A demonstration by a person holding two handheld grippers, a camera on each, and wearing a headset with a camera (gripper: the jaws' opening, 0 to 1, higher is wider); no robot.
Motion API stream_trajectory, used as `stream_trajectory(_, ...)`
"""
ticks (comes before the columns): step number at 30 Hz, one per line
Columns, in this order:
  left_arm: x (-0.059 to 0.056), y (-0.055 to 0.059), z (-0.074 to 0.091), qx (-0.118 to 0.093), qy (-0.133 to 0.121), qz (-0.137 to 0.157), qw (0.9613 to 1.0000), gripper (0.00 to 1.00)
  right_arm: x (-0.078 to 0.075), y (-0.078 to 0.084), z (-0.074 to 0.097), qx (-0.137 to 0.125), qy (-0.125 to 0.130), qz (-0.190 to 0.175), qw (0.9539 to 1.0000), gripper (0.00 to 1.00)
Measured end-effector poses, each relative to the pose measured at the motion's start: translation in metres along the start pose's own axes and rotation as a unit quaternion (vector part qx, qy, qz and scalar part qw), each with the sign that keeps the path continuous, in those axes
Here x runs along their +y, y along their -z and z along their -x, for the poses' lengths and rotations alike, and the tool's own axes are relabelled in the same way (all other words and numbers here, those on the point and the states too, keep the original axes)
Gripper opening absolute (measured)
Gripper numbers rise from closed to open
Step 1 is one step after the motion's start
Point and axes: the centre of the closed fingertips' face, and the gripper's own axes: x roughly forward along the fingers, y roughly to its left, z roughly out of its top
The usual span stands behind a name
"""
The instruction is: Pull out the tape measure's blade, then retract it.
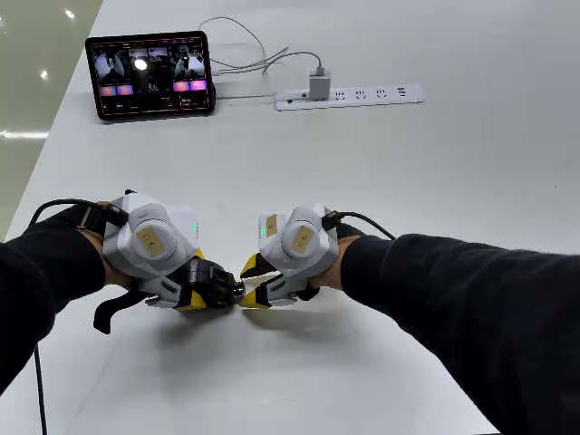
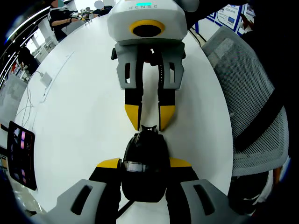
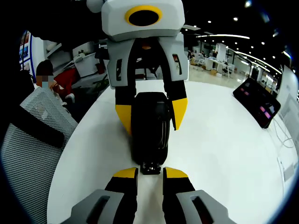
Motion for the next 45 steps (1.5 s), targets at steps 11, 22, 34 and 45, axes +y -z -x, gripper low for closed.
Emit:
stream_trajectory(11, 0.0, 0.0, 0.0, -0.003, -0.003, 0.004, 1.0, 0.31, 0.0, -0.003, -0.003, 0.0, 0.005, -0.005, 1.0, 0.11)
stream_trajectory(22, 0.001, 0.0, 0.001, -0.003, -0.002, 0.008, 1.0, 0.3, -0.002, -0.001, -0.002, 0.002, 0.008, -0.004, 1.0, 0.08)
stream_trajectory(34, 0.0, -0.001, 0.002, -0.008, -0.003, 0.007, 0.9999, 0.3, -0.001, 0.003, 0.004, 0.006, 0.01, -0.008, 0.9999, 0.08)
stream_trajectory(45, 0.0, -0.001, 0.002, -0.006, -0.002, 0.006, 1.0, 0.31, -0.001, 0.01, 0.009, 0.012, 0.004, -0.011, 0.9998, 0.08)
